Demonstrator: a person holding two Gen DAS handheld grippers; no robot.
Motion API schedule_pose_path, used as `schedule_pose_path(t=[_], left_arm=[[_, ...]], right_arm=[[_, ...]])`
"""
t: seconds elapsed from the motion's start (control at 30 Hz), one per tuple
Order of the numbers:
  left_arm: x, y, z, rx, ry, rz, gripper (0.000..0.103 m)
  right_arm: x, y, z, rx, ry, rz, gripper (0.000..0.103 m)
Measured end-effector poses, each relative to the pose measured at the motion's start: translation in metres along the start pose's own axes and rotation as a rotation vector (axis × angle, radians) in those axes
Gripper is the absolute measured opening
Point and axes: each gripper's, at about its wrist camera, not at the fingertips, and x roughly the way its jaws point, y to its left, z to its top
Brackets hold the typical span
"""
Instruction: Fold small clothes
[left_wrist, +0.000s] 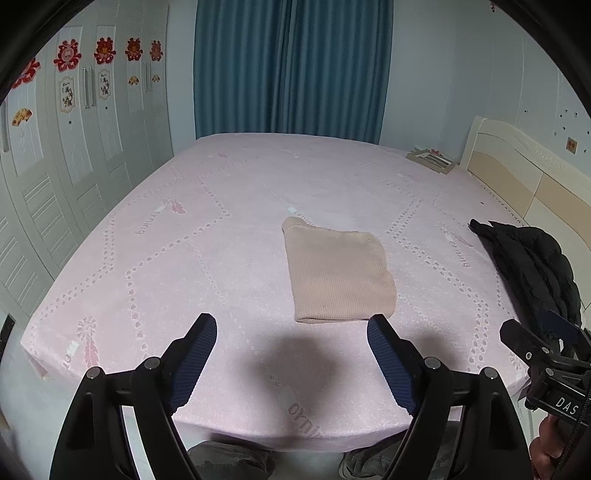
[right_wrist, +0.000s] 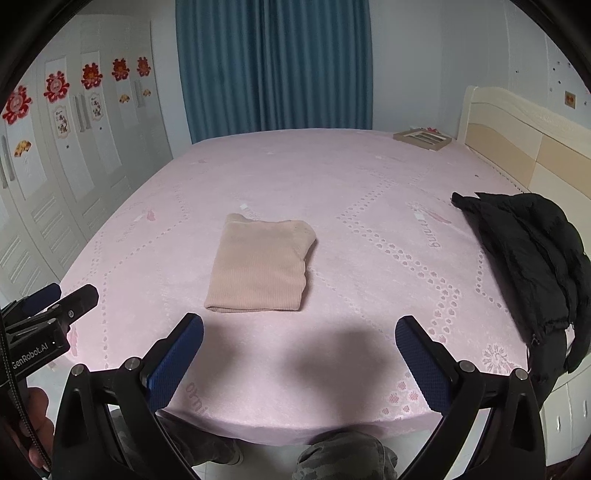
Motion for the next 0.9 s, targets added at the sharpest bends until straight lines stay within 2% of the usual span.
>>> schedule_pose_path(t=[0.9], left_arm=[[-0.0066, -0.0038, -0.0039, 0.005, -0.004, 0.021, 0.083]], right_arm=[[-0.0084, -0.0065, 0.0026, 0.012, -0.023, -0.032, 0.102]])
